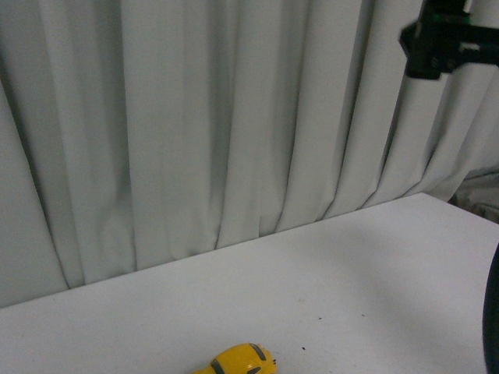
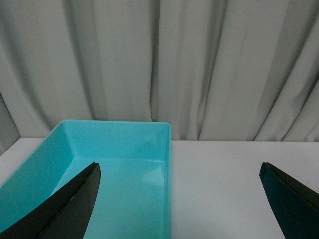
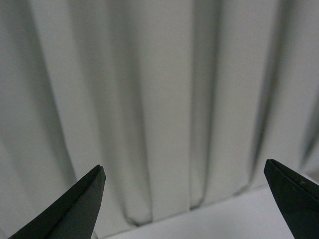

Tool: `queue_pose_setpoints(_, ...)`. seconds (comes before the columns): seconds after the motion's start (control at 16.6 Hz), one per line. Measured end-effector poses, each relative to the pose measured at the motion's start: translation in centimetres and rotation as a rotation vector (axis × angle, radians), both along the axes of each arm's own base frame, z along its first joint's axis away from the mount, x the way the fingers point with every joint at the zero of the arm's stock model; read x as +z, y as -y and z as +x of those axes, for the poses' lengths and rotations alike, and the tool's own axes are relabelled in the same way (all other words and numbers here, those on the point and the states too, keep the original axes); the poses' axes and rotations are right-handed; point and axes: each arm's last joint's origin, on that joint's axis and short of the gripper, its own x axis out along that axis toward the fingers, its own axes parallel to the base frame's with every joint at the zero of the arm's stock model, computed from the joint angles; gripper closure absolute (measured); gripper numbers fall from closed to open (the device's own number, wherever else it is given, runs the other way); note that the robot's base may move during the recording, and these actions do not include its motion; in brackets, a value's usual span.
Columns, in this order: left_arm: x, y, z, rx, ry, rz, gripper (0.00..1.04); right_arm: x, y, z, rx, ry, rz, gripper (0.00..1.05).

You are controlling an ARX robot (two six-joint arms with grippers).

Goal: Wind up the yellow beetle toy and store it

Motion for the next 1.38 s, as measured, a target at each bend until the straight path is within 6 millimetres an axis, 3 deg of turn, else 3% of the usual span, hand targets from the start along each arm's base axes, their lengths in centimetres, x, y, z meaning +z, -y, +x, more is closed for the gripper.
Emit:
queue_pose_setpoints(0.12,0.0,0.0,0.0,0.0,0.0,0.0,0.07,3.3,0.5,4.9,0.221,-0.027,-0.162,0.07)
queue_pose_setpoints(0.24,0.0,0.0,0.0,0.0,0.0,0.0,0.07,5.2,-0.3,8.4,0.4,-0.064,-0.292,0.07)
queue_pose_setpoints(0.42,0.0,0.0,0.0,0.0,0.0,0.0,0.07,5.8,-3.6,11.9,0.789,-0.188,-0.479,0.07)
queue_pose_setpoints(0.48,0.0,0.0,0.0,0.0,0.0,0.0,0.07,5.3,-4.7,12.2,0.903,-0.238,-0.521,0.07)
queue_pose_setpoints(0.6,0.0,0.0,0.0,0.0,0.0,0.0,0.07,2.0,-6.6,11.9,1.14,-0.444,-0.596,0.07)
queue_pose_setpoints(0.84,0.0,0.0,0.0,0.0,0.0,0.0,0.07,-4.1,-6.7,10.0,1.346,-0.772,-0.784,0.07)
queue_pose_setpoints(1.08,0.0,0.0,0.0,0.0,0.0,0.0,0.07,-7.9,-6.3,10.4,1.482,-0.826,-0.992,0.07)
queue_pose_setpoints(1.38,0.0,0.0,0.0,0.0,0.0,0.0,0.07,-11.8,-6.3,12.0,1.587,-0.868,-1.027,0.07)
